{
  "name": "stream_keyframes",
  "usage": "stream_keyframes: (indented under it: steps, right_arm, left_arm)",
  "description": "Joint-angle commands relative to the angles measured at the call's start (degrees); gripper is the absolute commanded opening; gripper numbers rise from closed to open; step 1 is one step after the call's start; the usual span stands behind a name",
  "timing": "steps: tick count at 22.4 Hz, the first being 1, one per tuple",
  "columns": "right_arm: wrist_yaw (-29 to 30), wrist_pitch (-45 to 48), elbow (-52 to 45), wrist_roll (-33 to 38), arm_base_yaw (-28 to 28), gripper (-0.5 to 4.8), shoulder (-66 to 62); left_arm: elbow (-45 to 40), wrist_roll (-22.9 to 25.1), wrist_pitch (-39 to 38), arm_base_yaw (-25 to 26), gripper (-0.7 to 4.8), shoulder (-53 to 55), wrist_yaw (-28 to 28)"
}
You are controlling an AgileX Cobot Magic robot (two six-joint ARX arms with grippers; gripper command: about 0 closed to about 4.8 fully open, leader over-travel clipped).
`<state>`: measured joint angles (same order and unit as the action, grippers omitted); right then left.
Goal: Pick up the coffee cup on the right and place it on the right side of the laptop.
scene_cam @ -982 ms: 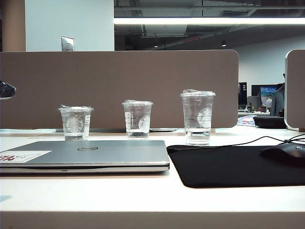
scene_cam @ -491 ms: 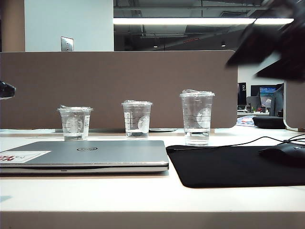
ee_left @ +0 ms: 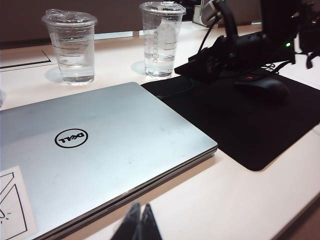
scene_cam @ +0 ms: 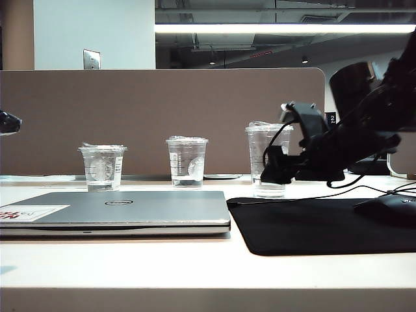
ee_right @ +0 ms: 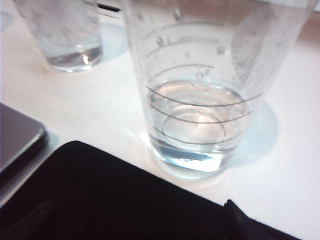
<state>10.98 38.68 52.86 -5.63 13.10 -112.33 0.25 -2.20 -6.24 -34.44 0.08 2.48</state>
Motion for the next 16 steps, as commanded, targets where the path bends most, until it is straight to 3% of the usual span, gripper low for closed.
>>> stream_keyframes:
  steps: [1, 4, 16]
  right_arm:
    - [-2.34, 5.33, 1.66, 0.04, 0.26, 4.79, -2.10]
    - [-2.34, 10.12, 3.32, 0.04, 0.24, 4.79, -5.70]
    - [-5.53, 10.43, 15.15, 2.25, 0.24, 4.79, -16.13]
  left_arm:
    - [0.17, 0.22, 0.72, -0.07, -0.05, 0.00, 0.13]
    - [0.17, 0.22, 0.70, -0.09, -0.05, 0.00, 0.13]
    - [0.17, 0.22, 0.70, -0.07, -0.05, 0.00, 0.11]
